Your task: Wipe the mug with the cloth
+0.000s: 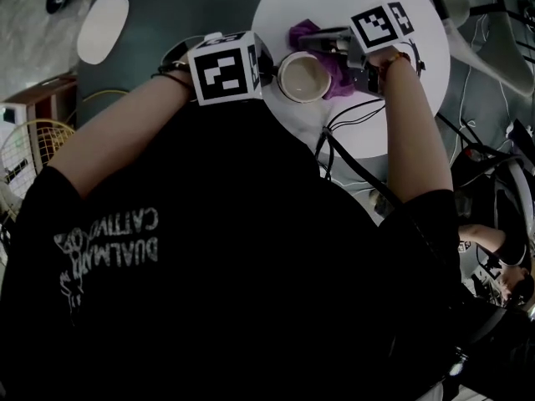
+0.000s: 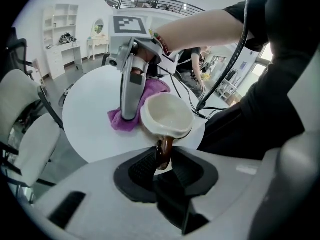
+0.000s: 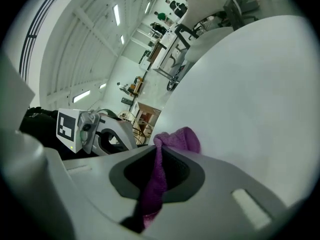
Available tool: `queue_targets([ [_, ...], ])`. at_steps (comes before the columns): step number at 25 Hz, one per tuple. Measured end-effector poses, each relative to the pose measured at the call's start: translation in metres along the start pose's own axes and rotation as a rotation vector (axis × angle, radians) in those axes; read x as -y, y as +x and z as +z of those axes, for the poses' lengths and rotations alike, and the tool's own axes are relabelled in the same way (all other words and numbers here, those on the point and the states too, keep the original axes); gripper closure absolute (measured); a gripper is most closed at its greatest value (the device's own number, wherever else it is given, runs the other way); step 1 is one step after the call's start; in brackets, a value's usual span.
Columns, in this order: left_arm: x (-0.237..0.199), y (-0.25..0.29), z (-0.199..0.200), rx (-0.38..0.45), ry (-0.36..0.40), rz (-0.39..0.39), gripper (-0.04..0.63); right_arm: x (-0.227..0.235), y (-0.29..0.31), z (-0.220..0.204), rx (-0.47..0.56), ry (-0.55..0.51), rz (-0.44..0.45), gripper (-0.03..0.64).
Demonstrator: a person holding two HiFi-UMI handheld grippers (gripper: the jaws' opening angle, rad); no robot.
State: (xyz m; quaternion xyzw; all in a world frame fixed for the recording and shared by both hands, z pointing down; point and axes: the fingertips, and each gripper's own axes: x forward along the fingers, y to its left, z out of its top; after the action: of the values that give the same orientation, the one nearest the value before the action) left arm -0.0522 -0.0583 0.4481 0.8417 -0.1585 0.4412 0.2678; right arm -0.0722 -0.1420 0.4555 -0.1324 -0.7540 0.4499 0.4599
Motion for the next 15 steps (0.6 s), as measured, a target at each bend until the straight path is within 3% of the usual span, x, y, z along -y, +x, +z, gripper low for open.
queue_targets([
  [7,0.002,-0.002,-0.002,-0.006,-0.037,0.038,0.505,0.005,-0.012,-0.001,0.188,0.062,-0.051,0.583],
  [15,0.010,0.004,0.004,0.004,-0.113,0.086,0.503,0.017,-0.044,-0.020,0.528,0.221,-0.106,0.582],
])
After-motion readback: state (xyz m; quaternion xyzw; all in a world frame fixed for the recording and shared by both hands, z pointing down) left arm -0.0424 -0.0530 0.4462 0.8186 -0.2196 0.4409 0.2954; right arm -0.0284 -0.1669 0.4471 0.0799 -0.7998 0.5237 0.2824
